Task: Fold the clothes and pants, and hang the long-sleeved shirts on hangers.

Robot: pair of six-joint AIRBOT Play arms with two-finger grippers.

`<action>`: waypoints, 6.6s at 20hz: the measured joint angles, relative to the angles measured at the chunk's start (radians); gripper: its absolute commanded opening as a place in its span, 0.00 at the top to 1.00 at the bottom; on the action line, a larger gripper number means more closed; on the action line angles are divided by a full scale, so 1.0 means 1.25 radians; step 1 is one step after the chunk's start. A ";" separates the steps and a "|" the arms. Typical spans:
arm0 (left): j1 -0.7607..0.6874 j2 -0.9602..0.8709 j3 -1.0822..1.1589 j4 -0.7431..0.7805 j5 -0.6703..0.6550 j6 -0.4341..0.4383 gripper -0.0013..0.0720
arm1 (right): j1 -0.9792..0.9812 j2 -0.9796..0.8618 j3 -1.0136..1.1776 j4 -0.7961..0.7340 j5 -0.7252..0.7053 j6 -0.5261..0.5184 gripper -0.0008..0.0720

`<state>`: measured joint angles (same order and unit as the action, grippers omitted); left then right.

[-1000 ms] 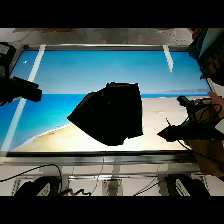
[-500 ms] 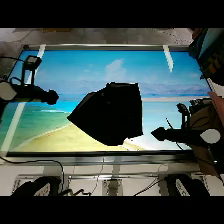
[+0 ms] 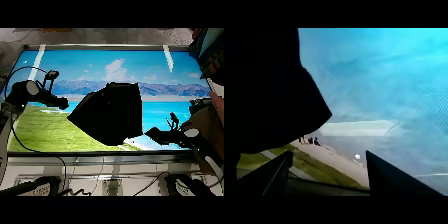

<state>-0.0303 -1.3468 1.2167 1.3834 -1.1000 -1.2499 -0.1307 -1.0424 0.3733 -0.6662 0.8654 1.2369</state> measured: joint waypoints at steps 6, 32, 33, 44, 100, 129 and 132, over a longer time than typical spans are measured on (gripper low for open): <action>0.000 -0.021 0.000 0.002 0.023 0.000 0.31 | 0.030 -0.197 0.074 0.177 0.013 -0.116 0.39; -0.021 -0.081 -0.152 -0.325 0.091 0.000 0.03 | -0.069 -0.274 0.608 -0.128 -0.155 -0.034 0.36; -0.031 -0.098 -0.156 -0.343 0.098 0.001 0.03 | -0.088 -0.274 0.604 -0.153 -0.087 -0.030 0.36; -0.134 -0.204 -0.163 -0.461 0.210 0.092 0.52 | -0.161 -0.277 0.559 -0.268 0.208 -0.019 0.37; -0.155 0.212 -0.096 -0.337 0.363 -0.006 0.96 | 0.327 0.025 0.380 -0.017 -0.459 0.344 0.94; -0.293 -0.071 -0.145 -0.445 0.106 -0.075 0.05 | -0.176 -0.279 0.553 -0.369 0.176 0.076 0.04; -0.294 -0.069 -0.144 -0.468 0.087 -0.075 0.05 | -0.191 -0.368 0.580 -0.321 0.222 0.021 0.04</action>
<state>-0.3973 -1.4334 1.0363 0.7986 -0.9913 -1.3434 -0.3691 -1.5021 1.0981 -1.0672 1.1423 1.2633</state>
